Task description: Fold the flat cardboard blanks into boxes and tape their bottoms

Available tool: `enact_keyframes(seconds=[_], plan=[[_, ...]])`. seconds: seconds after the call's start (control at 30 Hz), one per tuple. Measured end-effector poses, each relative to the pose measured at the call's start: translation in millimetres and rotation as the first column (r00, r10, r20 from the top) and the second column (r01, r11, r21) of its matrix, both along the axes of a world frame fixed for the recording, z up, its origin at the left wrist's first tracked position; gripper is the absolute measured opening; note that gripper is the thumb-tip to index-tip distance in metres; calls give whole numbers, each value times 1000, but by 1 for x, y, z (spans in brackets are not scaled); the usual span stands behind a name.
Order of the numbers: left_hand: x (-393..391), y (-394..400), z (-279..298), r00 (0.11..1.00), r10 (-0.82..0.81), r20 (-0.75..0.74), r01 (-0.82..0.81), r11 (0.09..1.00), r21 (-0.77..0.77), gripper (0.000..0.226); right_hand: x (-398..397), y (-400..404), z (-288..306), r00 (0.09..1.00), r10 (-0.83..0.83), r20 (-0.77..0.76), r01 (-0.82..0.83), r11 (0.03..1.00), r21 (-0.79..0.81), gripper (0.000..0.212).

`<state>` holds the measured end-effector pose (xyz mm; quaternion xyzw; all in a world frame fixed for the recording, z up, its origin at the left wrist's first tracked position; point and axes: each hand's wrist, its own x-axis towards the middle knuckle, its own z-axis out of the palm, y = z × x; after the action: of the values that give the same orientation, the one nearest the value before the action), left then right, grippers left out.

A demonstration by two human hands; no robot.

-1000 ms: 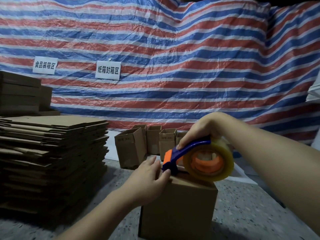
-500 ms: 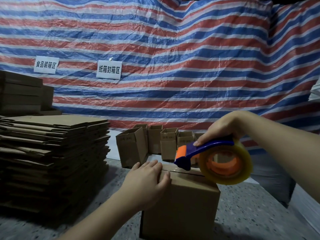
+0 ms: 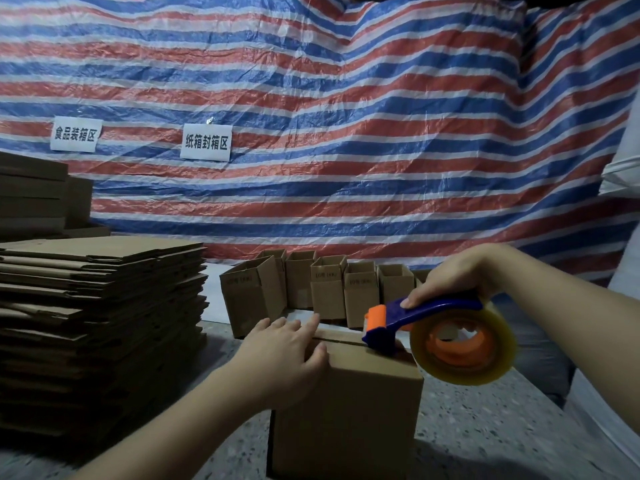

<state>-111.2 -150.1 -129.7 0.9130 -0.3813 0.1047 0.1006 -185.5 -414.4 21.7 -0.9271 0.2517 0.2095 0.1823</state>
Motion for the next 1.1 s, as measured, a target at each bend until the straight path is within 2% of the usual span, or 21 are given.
enact_keyframes(seconds=[0.1,0.17,0.27,0.4,0.53,0.67,0.83,0.97,1.1], plan=[[0,-12,9,994,46,98,-55,995,87,71,2,1,1,1000,3,6,-3,1000,6,75],[-1,-24,10,991,-7,137,-2,997,71,75,4,1,2,1000,-1,8,1,1000,-1,69],[-4,-41,8,985,-158,76,153,986,68,74,5,1,2,1000,2,-1,-2,1000,-7,68],[-4,-45,4,983,-179,24,177,982,67,74,5,-3,1,1000,5,-6,-5,1000,16,72],[-2,-44,4,982,-185,43,181,980,80,82,0,-17,-1,1000,3,6,-3,997,77,82],[-4,-44,3,985,-162,57,157,984,86,85,-16,-43,2,1000,-9,18,7,997,73,105],[-4,-44,2,987,-161,21,159,983,96,78,-20,-51,-8,999,-16,-45,20,996,86,84],[-5,-44,8,987,-160,-12,160,976,148,73,-20,-52,-13,999,-21,-44,25,996,86,82],[-15,-61,16,971,-234,40,226,962,153,73,-20,-52,-13,999,-14,-40,18,994,103,80]])
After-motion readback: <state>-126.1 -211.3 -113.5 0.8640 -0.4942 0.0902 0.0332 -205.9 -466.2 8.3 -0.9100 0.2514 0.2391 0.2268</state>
